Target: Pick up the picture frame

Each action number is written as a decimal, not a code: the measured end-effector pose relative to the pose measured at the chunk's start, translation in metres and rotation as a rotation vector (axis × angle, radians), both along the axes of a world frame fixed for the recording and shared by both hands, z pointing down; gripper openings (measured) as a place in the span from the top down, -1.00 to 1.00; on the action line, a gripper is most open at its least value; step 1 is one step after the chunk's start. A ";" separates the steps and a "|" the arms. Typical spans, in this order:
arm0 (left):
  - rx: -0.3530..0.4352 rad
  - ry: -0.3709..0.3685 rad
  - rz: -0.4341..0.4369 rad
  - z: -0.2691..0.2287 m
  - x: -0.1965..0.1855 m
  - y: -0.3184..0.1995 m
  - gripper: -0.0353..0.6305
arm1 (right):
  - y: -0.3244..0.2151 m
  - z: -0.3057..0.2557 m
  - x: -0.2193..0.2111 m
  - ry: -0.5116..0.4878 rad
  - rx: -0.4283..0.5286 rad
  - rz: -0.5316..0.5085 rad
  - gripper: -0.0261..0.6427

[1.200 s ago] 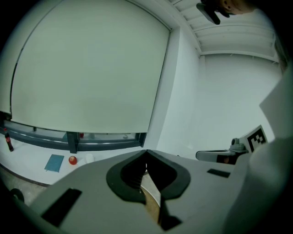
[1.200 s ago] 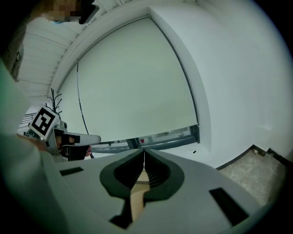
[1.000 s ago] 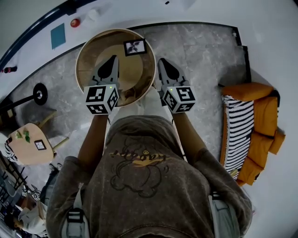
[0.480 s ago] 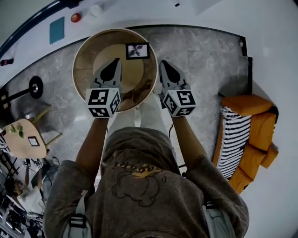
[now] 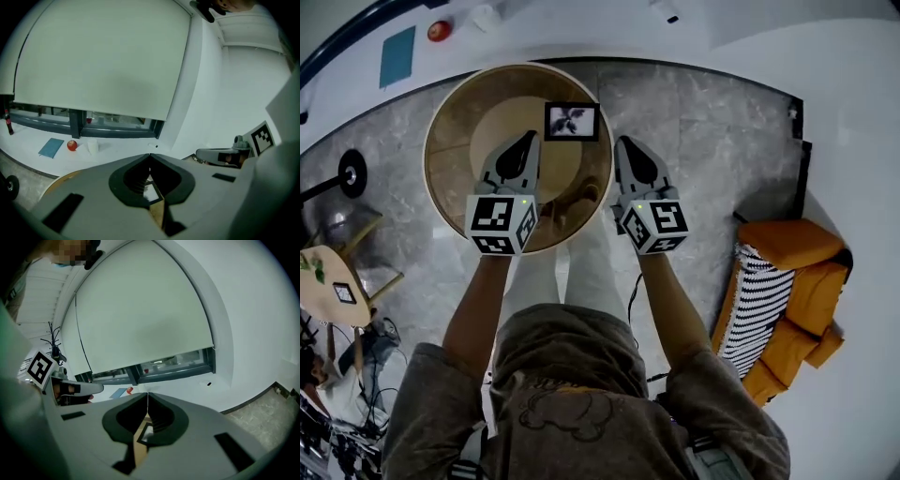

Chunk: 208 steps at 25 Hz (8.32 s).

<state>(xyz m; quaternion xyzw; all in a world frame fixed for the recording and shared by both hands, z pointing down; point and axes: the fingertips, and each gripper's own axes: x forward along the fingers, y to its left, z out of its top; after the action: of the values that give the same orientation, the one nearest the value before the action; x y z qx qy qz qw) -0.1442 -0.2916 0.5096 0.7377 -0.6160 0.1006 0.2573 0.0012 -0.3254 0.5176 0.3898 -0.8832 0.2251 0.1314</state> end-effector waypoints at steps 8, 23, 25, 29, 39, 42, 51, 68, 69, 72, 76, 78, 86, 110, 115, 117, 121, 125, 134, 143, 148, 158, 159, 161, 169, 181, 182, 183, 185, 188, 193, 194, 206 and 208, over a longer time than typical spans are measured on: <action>-0.027 0.001 -0.020 0.074 -0.007 -0.026 0.84 | -0.030 0.071 -0.013 0.012 -0.032 -0.028 0.86; -0.084 0.003 -0.013 0.142 -0.005 -0.031 0.84 | -0.044 0.147 -0.028 0.057 -0.087 -0.090 0.86; -0.089 0.001 -0.001 0.144 -0.002 -0.031 0.84 | -0.047 0.151 -0.028 0.063 -0.087 -0.094 0.85; -0.101 -0.002 0.014 0.149 0.002 -0.033 0.84 | -0.052 0.159 -0.029 0.059 -0.106 -0.097 0.56; -0.111 0.006 0.012 0.156 0.007 -0.041 0.84 | -0.061 0.178 -0.038 0.089 -0.143 -0.163 -0.11; -0.114 0.005 0.009 0.157 0.008 -0.039 0.84 | -0.071 0.194 -0.033 0.089 -0.179 -0.141 -0.11; -0.135 0.015 0.012 0.168 0.013 -0.034 0.84 | -0.092 0.249 -0.031 0.137 -0.269 -0.159 -0.10; -0.156 0.021 0.010 0.176 0.014 -0.029 0.84 | -0.092 0.301 -0.034 0.157 -0.387 -0.169 -0.10; -0.158 0.023 0.010 0.177 0.015 -0.029 0.84 | -0.092 0.301 -0.034 0.153 -0.390 -0.172 -0.10; -0.162 0.027 0.013 0.179 0.016 -0.029 0.84 | -0.092 0.302 -0.035 0.140 -0.400 -0.186 -0.07; -0.164 0.028 0.016 0.180 0.016 -0.027 0.84 | -0.088 0.297 -0.041 0.110 -0.409 -0.221 0.15; -0.166 0.029 0.016 0.180 0.015 -0.025 0.84 | -0.088 0.294 -0.042 0.095 -0.410 -0.222 0.29; -0.170 0.032 0.018 0.182 0.022 -0.033 0.84 | -0.104 0.293 -0.021 0.053 -0.442 -0.181 0.35; -0.190 0.039 0.032 0.191 0.028 -0.034 0.84 | -0.102 0.296 -0.020 -0.143 -0.547 -0.133 0.42; -0.186 0.038 0.032 0.183 0.028 -0.033 0.84 | -0.098 0.281 -0.017 -0.160 -0.534 -0.117 0.48; -0.182 0.037 0.032 0.178 0.029 -0.032 0.84 | -0.093 0.274 -0.017 -0.170 -0.531 -0.114 0.51; -0.177 0.039 0.037 0.164 0.031 -0.027 0.84 | -0.075 0.258 -0.022 -0.135 -0.517 -0.158 0.54; -0.183 0.047 0.033 0.153 0.030 -0.018 0.84 | -0.055 0.236 -0.027 -0.109 -0.498 -0.169 0.58; -0.193 0.069 0.009 0.105 0.027 0.002 0.84 | -0.032 0.168 -0.026 -0.051 -0.429 -0.171 0.68; -0.155 0.070 0.000 0.022 0.025 0.023 0.84 | -0.016 0.070 -0.009 -0.052 -0.356 -0.135 0.68; -0.108 0.058 0.048 -0.039 0.028 0.043 0.84 | -0.003 -0.006 0.001 -0.034 -0.249 -0.135 0.68; 0.036 0.020 0.085 -0.148 0.031 0.067 0.84 | 0.037 -0.129 0.013 -0.019 -0.044 -0.150 0.68; 0.052 0.007 0.090 -0.156 0.032 0.071 0.84 | 0.043 -0.137 0.014 -0.016 -0.027 -0.154 0.68; 0.078 -0.004 0.098 -0.172 0.036 0.076 0.84 | 0.055 -0.152 0.017 -0.012 0.002 -0.163 0.68; 0.159 -0.013 0.080 -0.217 0.023 0.094 0.84 | 0.087 -0.194 0.020 -0.051 0.069 -0.137 0.68; 0.188 -0.021 0.024 -0.231 0.011 0.108 0.84 | 0.101 -0.220 0.026 -0.027 0.162 -0.125 0.68; 0.186 -0.021 0.025 -0.230 0.013 0.108 0.84 | 0.100 -0.221 0.027 -0.026 0.164 -0.128 0.68; 0.184 -0.022 0.026 -0.229 0.015 0.109 0.84 | 0.100 -0.221 0.027 -0.025 0.166 -0.130 0.68; 0.180 -0.023 0.027 -0.227 0.017 0.110 0.84 | 0.099 -0.219 0.029 -0.022 0.165 -0.131 0.68; 0.176 -0.021 0.023 -0.225 0.017 0.110 0.84 | 0.097 -0.218 0.030 -0.020 0.162 -0.128 0.68; 0.171 -0.022 0.018 -0.225 0.016 0.105 0.84 | 0.089 -0.216 0.032 -0.019 0.158 -0.120 0.68; 0.171 -0.023 0.018 -0.225 0.016 0.104 0.84 | 0.088 -0.216 0.033 -0.017 0.158 -0.120 0.68; 0.163 -0.044 0.011 -0.217 0.013 0.093 0.84 | 0.071 -0.215 0.029 -0.015 0.160 -0.117 0.68; 0.162 -0.043 0.011 -0.216 0.013 0.091 0.84 | 0.068 -0.215 0.029 -0.018 0.162 -0.113 0.68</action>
<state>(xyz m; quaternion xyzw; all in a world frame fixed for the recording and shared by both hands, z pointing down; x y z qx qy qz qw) -0.1311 -0.2006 0.2932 0.7572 -0.6235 0.0676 0.1827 0.0304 -0.2569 0.3026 0.3466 -0.9203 0.1487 0.1041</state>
